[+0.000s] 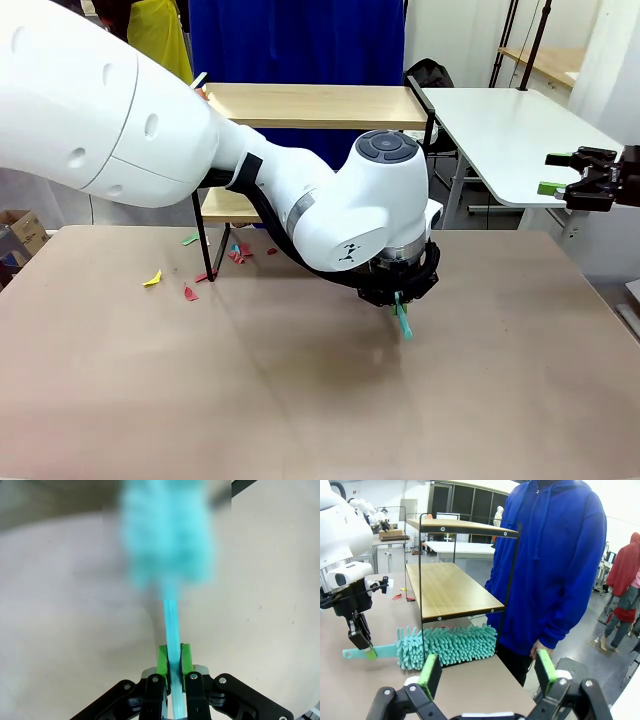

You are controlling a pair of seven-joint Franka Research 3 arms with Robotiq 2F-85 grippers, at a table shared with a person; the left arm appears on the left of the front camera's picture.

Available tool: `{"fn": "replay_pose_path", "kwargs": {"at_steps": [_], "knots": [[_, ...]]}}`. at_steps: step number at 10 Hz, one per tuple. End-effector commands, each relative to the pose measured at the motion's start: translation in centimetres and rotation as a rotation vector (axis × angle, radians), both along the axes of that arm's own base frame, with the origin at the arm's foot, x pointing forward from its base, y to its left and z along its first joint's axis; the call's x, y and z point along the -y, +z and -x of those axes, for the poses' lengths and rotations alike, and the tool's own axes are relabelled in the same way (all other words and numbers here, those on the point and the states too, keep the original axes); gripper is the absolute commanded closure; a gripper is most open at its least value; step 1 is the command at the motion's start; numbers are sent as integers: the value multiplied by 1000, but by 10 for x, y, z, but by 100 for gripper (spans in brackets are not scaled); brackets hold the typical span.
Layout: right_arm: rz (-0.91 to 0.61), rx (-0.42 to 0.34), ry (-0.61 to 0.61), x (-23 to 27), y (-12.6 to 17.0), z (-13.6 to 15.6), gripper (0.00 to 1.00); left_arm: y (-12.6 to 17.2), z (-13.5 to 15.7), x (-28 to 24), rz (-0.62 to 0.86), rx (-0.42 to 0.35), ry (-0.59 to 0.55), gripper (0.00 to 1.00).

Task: Clean the shelf.
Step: Clean the specific section of the Shelf indicated by the human with the Duster.

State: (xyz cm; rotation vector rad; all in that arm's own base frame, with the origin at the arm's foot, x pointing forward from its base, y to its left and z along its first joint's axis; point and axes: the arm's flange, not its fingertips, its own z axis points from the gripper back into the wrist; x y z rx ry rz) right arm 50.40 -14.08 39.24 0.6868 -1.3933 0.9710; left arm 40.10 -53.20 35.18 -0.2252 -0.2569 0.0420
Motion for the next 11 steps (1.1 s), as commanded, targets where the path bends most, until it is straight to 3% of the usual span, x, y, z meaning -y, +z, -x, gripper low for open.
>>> {"fn": "replay_pose_path", "kwargs": {"at_steps": [1, 5, 9, 11], "knots": [[1, 5, 0, -1, 2, 0, 0, 5, 3, -1, -2, 17, -12, 87], [1, 5, 0, -1, 2, 0, 0, 2, -6, -48, -108, -52, 36, 87], [1, 5, 0, -1, 2, 0, 0, -16, -2, -142, -256, -127, 66, 87], [1, 5, 0, -1, 2, 0, 0, -30, 5, -195, -419, -176, 127, 87]]}}
